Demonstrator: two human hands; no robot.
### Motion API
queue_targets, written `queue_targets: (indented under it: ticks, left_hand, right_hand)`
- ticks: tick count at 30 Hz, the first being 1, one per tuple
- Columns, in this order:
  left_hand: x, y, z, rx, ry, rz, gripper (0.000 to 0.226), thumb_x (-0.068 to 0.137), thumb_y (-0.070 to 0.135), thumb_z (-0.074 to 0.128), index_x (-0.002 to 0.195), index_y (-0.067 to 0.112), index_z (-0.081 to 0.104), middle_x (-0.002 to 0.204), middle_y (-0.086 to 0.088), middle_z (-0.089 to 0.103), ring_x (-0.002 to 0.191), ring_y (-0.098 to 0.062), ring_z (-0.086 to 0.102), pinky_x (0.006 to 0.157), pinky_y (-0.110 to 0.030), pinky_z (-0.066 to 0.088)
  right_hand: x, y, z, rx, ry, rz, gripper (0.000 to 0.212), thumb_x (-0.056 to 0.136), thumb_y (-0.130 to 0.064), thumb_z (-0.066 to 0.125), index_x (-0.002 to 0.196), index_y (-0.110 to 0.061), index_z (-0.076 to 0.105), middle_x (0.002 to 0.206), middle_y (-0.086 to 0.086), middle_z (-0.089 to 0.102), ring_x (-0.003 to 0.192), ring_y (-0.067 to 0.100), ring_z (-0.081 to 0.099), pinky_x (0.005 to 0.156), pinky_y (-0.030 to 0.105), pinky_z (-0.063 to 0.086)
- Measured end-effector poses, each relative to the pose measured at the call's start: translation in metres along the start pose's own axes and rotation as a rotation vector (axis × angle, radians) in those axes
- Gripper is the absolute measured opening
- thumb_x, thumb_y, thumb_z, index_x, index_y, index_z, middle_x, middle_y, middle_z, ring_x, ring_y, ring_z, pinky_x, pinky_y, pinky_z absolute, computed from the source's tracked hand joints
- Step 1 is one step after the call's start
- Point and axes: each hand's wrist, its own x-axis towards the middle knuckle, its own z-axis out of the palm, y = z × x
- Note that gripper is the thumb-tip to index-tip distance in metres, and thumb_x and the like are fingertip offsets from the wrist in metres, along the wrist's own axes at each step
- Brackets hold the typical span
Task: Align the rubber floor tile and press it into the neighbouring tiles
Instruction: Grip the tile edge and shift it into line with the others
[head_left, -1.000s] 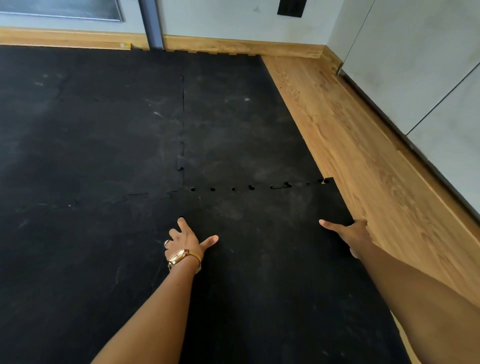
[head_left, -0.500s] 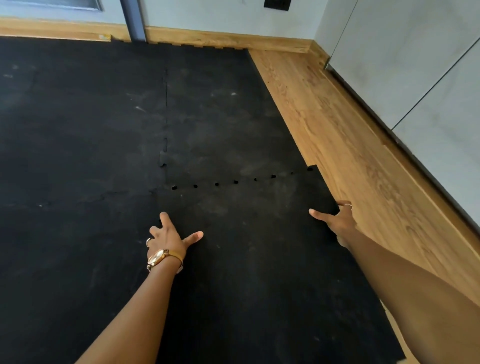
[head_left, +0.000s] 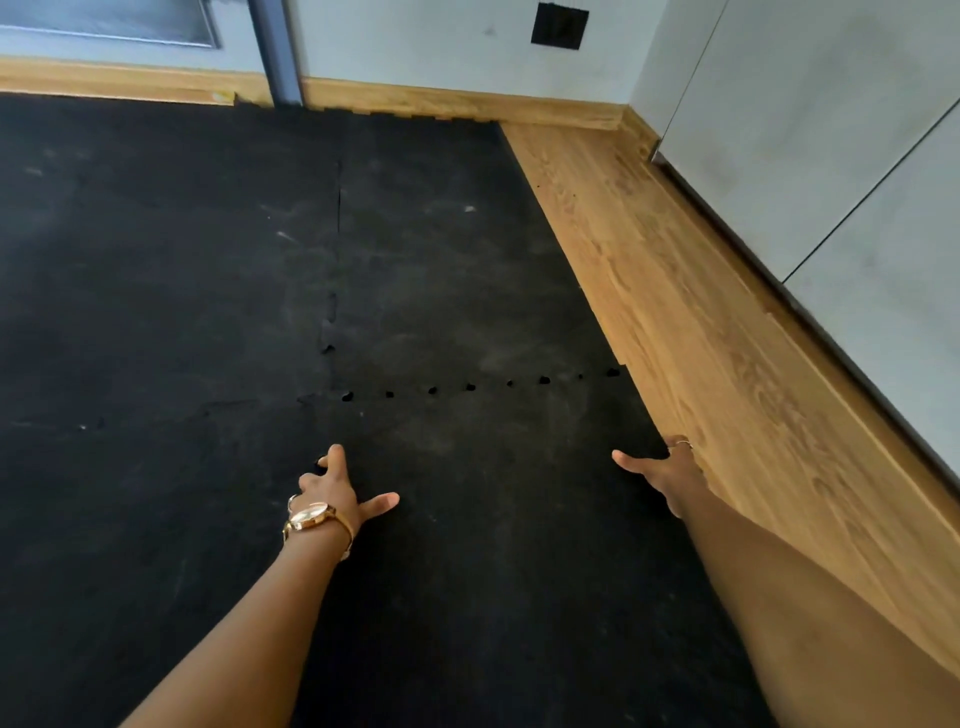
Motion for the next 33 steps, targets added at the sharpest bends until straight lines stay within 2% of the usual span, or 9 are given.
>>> queue_targets:
  ticks: [3, 9, 16, 21, 25, 29, 33]
  left_hand:
    - [0.0, -0.001, 0.001, 0.066, -0.006, 0.03, 0.093, 0.075, 0.061, 0.066, 0.142, 0.019, 0.016, 0.137, -0.021, 0.04, 0.118, -0.044, 0.049, 0.088, -0.049, 0.049]
    - [0.0, -0.004, 0.004, 0.107, -0.014, 0.031, 0.093, 0.075, 0.063, 0.064, 0.14, 0.016, 0.017, 0.133, -0.021, 0.044, 0.116, -0.043, 0.051, 0.088, -0.048, 0.051]
    - [0.001, -0.003, -0.001, 0.044, -0.052, 0.029, 0.091, 0.071, 0.06, 0.071, 0.133, 0.018, 0.018, 0.127, -0.022, 0.045, 0.105, -0.039, 0.058, 0.078, -0.044, 0.053]
    - [0.004, -0.004, 0.001, -0.018, 0.025, 0.04, 0.097, 0.068, 0.059, 0.074, 0.134, 0.019, 0.015, 0.129, -0.022, 0.042, 0.107, -0.044, 0.055, 0.085, -0.052, 0.052]
    - [0.008, 0.0, -0.002, -0.022, 0.044, 0.025, 0.097, 0.068, 0.058, 0.075, 0.136, 0.02, 0.018, 0.131, -0.021, 0.039, 0.113, -0.046, 0.051, 0.087, -0.053, 0.049]
    - [0.002, 0.004, 0.0, 0.025, 0.052, -0.003, 0.09, 0.072, 0.059, 0.072, 0.136, 0.019, 0.023, 0.126, -0.018, 0.036, 0.109, -0.043, 0.052, 0.081, -0.048, 0.048]
    - [-0.004, 0.005, -0.003, 0.176, 0.083, -0.038, 0.09, 0.073, 0.068, 0.062, 0.138, 0.02, 0.022, 0.122, -0.014, 0.035, 0.1, -0.034, 0.056, 0.068, -0.043, 0.044]
  right_hand:
    - [0.005, 0.001, 0.002, -0.03, 0.009, 0.006, 0.106, 0.063, -0.05, 0.084, 0.147, -0.019, 0.029, 0.151, 0.012, 0.035, 0.137, 0.039, 0.034, 0.108, 0.055, 0.034]
    - [0.006, 0.009, 0.002, -0.011, 0.004, 0.021, 0.105, 0.06, -0.052, 0.085, 0.144, -0.019, 0.03, 0.146, 0.015, 0.041, 0.133, 0.04, 0.038, 0.106, 0.057, 0.035]
    - [0.005, 0.016, 0.003, 0.109, -0.003, 0.015, 0.1, 0.063, -0.04, 0.087, 0.143, -0.014, 0.033, 0.148, 0.014, 0.039, 0.135, 0.038, 0.036, 0.107, 0.053, 0.037]
    - [0.007, 0.01, 0.003, 0.202, 0.021, -0.031, 0.086, 0.068, -0.028, 0.086, 0.138, -0.014, 0.037, 0.146, 0.011, 0.042, 0.133, 0.036, 0.039, 0.104, 0.047, 0.037]
    - [0.009, 0.004, 0.003, 0.195, 0.02, -0.014, 0.086, 0.066, -0.029, 0.087, 0.136, -0.016, 0.039, 0.143, 0.013, 0.045, 0.13, 0.035, 0.042, 0.098, 0.044, 0.04]
    - [0.009, 0.002, 0.005, 0.158, 0.015, -0.004, 0.086, 0.067, -0.03, 0.087, 0.138, -0.014, 0.039, 0.143, 0.014, 0.046, 0.13, 0.036, 0.042, 0.099, 0.046, 0.04]
    - [0.005, 0.001, 0.006, 0.043, 0.026, -0.029, 0.093, 0.071, -0.036, 0.083, 0.145, -0.013, 0.032, 0.149, 0.014, 0.039, 0.136, 0.039, 0.035, 0.104, 0.05, 0.036]
